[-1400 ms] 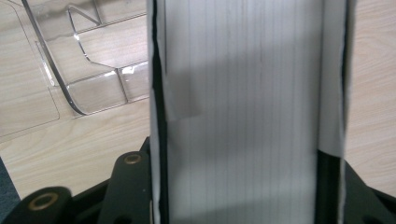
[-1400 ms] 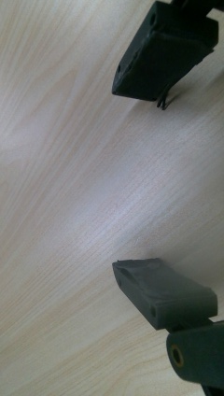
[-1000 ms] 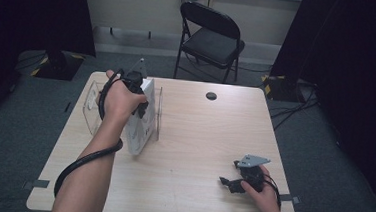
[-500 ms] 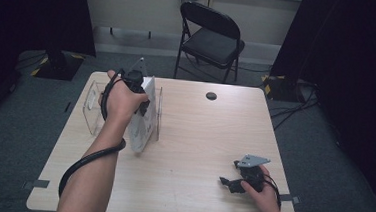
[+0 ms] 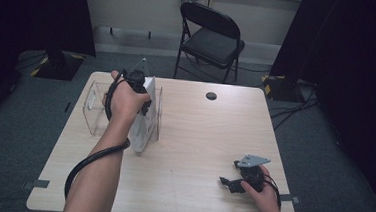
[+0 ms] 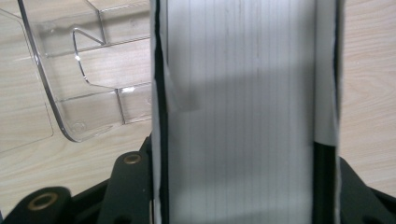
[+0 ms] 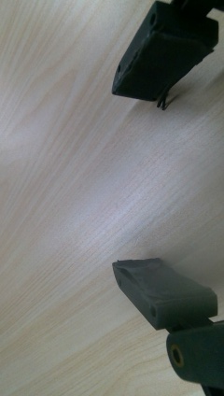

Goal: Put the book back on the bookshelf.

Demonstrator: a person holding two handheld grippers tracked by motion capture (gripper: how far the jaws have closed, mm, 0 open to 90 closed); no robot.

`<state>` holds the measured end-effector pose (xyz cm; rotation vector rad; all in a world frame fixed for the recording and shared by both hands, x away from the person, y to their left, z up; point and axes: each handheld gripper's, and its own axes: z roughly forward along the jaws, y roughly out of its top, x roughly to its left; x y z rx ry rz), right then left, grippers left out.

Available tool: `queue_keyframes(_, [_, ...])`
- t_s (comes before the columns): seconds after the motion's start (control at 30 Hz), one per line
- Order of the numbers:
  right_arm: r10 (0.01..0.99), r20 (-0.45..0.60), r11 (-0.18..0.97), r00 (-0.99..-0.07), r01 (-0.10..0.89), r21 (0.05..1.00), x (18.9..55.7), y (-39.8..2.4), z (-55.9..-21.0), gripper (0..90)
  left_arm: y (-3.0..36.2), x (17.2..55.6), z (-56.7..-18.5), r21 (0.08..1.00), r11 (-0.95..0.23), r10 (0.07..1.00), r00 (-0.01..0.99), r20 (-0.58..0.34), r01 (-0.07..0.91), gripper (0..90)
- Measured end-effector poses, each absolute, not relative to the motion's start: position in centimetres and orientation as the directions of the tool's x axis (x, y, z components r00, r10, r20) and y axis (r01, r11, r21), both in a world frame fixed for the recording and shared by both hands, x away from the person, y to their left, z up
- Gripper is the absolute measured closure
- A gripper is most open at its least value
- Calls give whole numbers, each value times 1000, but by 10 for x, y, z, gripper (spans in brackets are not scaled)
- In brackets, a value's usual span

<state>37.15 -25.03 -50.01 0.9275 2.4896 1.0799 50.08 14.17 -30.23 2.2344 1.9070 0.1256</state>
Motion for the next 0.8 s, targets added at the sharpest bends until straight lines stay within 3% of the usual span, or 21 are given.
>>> queue_keyframes(0.8, [650, 4, 518, -760, 446, 730, 372, -250, -500, 121, 139, 510, -298, 268, -104, 990, 126, -67, 958, 530])
